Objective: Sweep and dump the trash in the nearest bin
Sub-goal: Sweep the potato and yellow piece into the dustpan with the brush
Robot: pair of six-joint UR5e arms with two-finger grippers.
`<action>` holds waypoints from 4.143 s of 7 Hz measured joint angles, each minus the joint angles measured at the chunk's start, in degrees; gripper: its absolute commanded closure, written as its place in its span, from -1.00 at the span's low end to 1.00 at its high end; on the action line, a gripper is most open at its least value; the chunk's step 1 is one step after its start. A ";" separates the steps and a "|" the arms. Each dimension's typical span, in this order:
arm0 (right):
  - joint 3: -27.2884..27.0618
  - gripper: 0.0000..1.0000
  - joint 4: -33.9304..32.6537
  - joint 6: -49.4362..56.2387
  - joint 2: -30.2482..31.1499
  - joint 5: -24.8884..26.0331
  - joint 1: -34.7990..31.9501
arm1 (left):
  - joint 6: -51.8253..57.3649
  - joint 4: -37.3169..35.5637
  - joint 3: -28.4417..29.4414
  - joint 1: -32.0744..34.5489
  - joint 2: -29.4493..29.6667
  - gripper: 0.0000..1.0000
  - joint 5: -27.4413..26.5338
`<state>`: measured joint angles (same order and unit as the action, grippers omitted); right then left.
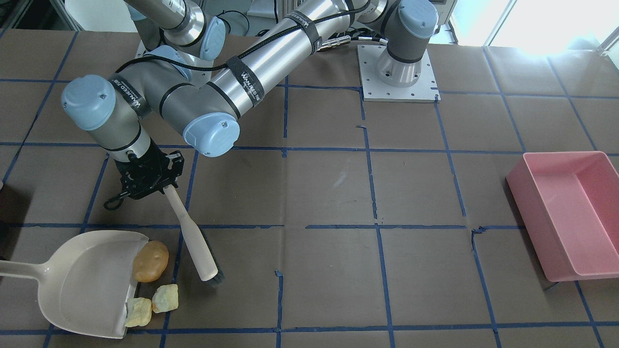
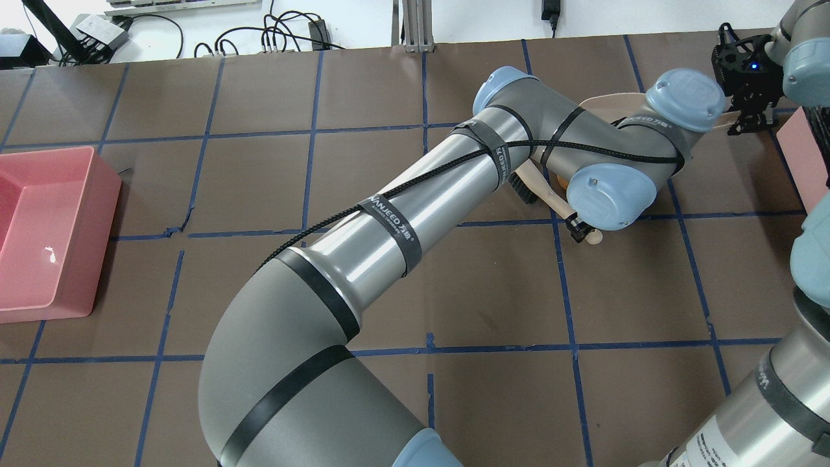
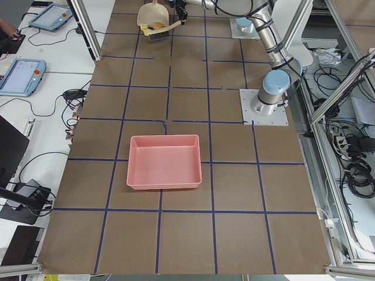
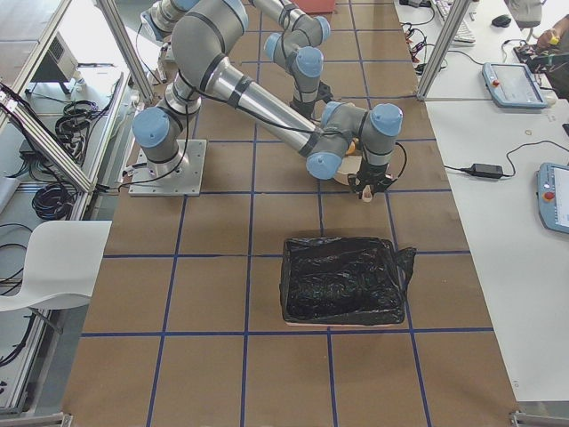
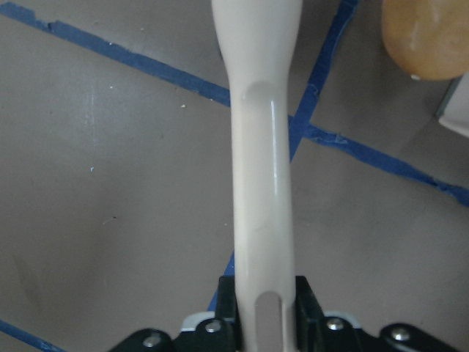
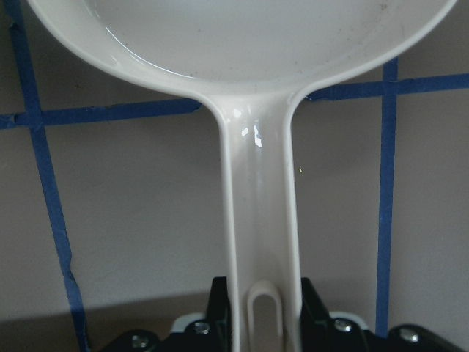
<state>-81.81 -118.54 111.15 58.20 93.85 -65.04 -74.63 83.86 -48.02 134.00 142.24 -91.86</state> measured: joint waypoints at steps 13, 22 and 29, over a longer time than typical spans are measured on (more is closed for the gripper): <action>0.07 1.00 0.24 -0.45 -0.19 -0.85 0.00 | 31.61 -2.98 0.43 1.53 1.98 1.00 4.06; 0.13 1.00 0.10 -3.89 -0.75 -1.08 0.12 | 30.53 0.63 -14.21 0.70 -11.81 1.00 4.06; 0.23 1.00 0.30 -5.48 -1.38 -1.46 0.09 | 37.83 -3.59 -2.23 -7.40 0.44 1.00 2.82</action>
<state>-81.58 -118.24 105.68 56.82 92.39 -64.95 -36.80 80.27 -50.25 126.59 142.67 -89.03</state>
